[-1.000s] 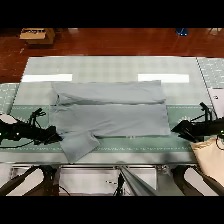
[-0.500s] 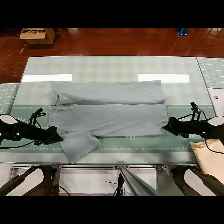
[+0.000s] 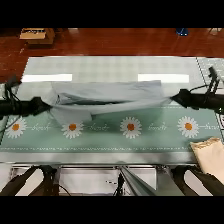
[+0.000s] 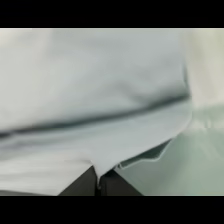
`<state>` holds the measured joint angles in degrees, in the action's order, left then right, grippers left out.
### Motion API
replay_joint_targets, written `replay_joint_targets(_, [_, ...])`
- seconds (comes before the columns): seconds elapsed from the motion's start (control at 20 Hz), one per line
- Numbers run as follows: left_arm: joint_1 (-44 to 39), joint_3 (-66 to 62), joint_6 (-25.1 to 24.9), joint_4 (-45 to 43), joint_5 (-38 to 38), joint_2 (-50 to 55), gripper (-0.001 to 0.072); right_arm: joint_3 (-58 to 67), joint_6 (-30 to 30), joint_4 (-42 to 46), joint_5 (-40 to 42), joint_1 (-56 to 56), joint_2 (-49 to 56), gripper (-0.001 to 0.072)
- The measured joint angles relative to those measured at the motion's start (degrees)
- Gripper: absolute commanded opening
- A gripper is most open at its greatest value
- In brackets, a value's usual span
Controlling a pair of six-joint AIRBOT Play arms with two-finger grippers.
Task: Fold the shirts.
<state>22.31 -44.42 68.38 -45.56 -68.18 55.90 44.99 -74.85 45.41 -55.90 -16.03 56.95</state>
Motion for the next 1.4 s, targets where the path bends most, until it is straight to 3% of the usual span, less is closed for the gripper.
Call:
replay_joint_targets(0.2, [-2.3,-7.8,0.4,5.0,4.4,5.3,0.0016,5.0,0.3,-4.8,5.0,0.1,5.6,0.0023])
replay_joint_targets(0.55, [-7.1,-17.8,0.3,7.5,6.5,24.0,0.0017,7.6,3.6,-13.5,11.3,0.2,17.9,0.0023])
replay_joint_targets(0.8, [-6.6,-23.5,0.3,7.8,6.7,32.1,0.0016,7.9,5.0,-14.9,15.5,0.7,22.2,0.0023])
replay_joint_targets(1.25, [-5.6,-26.1,0.2,7.9,9.0,36.1,0.0017,11.1,5.4,-12.3,23.9,6.8,26.3,0.0025])
replay_joint_targets(1.3, [-5.6,-26.1,0.2,7.9,9.1,36.6,0.0028,11.2,5.2,-12.2,24.2,7.1,27.0,0.0045])
replay_joint_targets(1.4, [-5.6,-26.2,0.2,7.8,9.3,37.5,0.0305,11.4,5.0,-12.1,24.6,7.6,28.2,0.0292])
